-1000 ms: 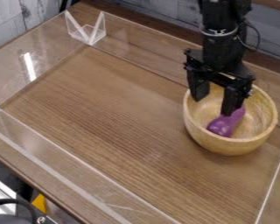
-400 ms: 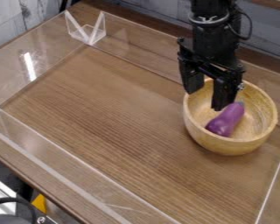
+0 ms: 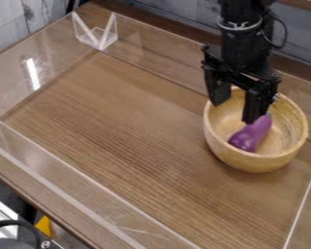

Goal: Put the purple eggplant in the brown bowl

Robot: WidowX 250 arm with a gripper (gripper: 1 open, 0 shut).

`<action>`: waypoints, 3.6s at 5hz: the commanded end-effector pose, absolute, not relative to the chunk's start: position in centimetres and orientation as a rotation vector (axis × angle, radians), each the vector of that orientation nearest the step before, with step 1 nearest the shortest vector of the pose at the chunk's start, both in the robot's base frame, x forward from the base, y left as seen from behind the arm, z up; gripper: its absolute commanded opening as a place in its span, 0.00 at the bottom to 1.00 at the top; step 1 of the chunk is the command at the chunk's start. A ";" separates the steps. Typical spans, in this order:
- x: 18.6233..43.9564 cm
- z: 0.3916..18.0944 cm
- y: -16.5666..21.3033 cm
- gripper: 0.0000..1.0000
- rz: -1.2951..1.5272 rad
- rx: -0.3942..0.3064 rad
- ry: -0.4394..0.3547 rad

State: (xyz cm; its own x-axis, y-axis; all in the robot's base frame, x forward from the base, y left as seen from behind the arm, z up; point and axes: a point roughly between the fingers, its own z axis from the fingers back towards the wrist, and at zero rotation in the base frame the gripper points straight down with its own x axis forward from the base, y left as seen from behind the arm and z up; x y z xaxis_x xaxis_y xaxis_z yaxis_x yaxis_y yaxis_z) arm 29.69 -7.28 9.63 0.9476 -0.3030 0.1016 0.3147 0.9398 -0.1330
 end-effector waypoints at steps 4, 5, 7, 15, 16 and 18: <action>30.7 11.1 -6.1 1.00 -0.189 -0.125 -0.151; 30.2 11.1 -6.3 1.00 -0.233 -0.127 -0.139; 28.6 11.2 -6.0 1.00 -0.255 -0.121 -0.132; 34.2 10.8 -1.2 0.00 -0.152 -0.033 -0.193; 35.0 10.7 -1.2 0.00 -0.192 -0.035 -0.191; 35.8 10.3 -1.5 0.00 -0.271 -0.039 -0.185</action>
